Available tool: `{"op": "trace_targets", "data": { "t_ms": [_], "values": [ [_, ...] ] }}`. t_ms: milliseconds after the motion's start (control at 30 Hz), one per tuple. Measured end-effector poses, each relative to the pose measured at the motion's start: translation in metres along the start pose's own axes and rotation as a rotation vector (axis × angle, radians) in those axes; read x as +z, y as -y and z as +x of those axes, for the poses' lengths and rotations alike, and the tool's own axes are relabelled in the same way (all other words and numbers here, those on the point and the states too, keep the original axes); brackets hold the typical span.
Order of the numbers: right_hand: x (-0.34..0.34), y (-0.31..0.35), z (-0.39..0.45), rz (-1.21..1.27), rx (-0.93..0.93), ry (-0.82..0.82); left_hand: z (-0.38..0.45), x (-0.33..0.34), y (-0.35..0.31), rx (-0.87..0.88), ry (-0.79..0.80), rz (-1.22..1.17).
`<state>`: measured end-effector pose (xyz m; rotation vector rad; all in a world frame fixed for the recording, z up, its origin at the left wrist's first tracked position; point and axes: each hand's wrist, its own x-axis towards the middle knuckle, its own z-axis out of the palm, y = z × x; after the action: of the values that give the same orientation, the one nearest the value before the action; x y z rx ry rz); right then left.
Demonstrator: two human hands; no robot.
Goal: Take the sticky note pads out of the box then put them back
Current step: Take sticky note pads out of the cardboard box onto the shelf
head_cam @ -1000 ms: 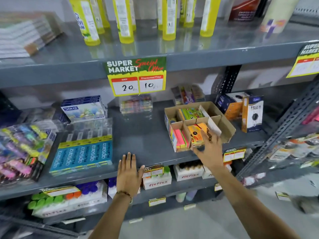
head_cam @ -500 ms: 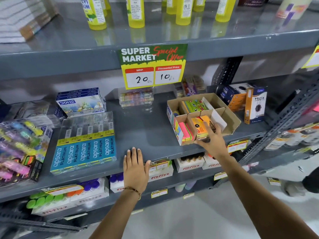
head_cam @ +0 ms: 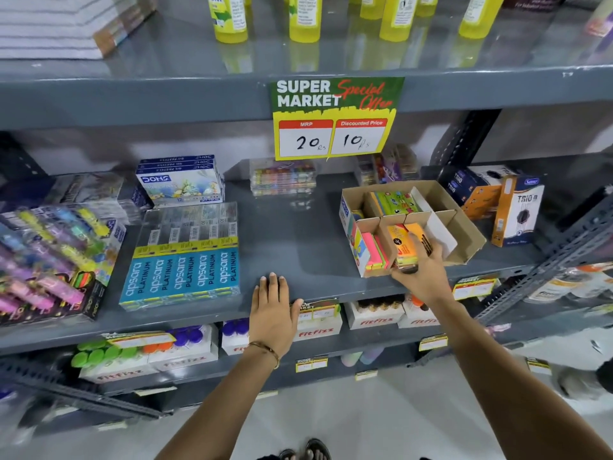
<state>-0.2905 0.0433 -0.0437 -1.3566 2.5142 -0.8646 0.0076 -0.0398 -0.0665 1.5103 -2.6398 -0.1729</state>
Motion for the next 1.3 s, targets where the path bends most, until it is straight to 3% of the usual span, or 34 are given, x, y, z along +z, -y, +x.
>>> {"op": "trace_targets", "data": {
  "t_ms": [333, 467, 567, 633, 733, 867, 1067, 1200, 1300],
  "values": [
    [-0.006, 0.01, -0.007, 0.082, 0.04, -0.139, -0.003, -0.002, 0.001, -0.008, -0.027, -0.059],
    [-0.019, 0.03, -0.018, 0.253, 0.09, -0.332, -0.001, -0.019, 0.009, 0.054, -0.193, -0.108],
    [-0.022, 0.068, -0.02, 0.324, 0.026, -0.399, 0.004, -0.034, 0.029, 0.039, -0.328, -0.088],
    [-0.009, 0.101, -0.019, 0.331, -0.077, -0.372, 0.012, -0.042, 0.048, -0.031, -0.359, -0.069],
    [0.028, 0.148, -0.012, 0.277, -0.168, -0.281, 0.025, -0.045, 0.075, -0.144, -0.277, -0.021],
    [0.074, 0.185, 0.01, 0.243, -0.103, -0.159, 0.03, -0.034, 0.091, -0.194, -0.183, 0.019],
    [0.109, 0.168, 0.038, -0.049, -0.037, 0.071, 0.03, -0.031, 0.092, -0.195, -0.179, 0.019],
    [0.104, 0.161, 0.041, -0.301, -0.287, 0.003, 0.029, -0.03, 0.091, -0.195, -0.2, 0.008],
    [0.098, 0.157, 0.042, -0.41, -0.409, 0.08, 0.029, -0.031, 0.091, -0.19, -0.213, 0.003]
  ]
}}
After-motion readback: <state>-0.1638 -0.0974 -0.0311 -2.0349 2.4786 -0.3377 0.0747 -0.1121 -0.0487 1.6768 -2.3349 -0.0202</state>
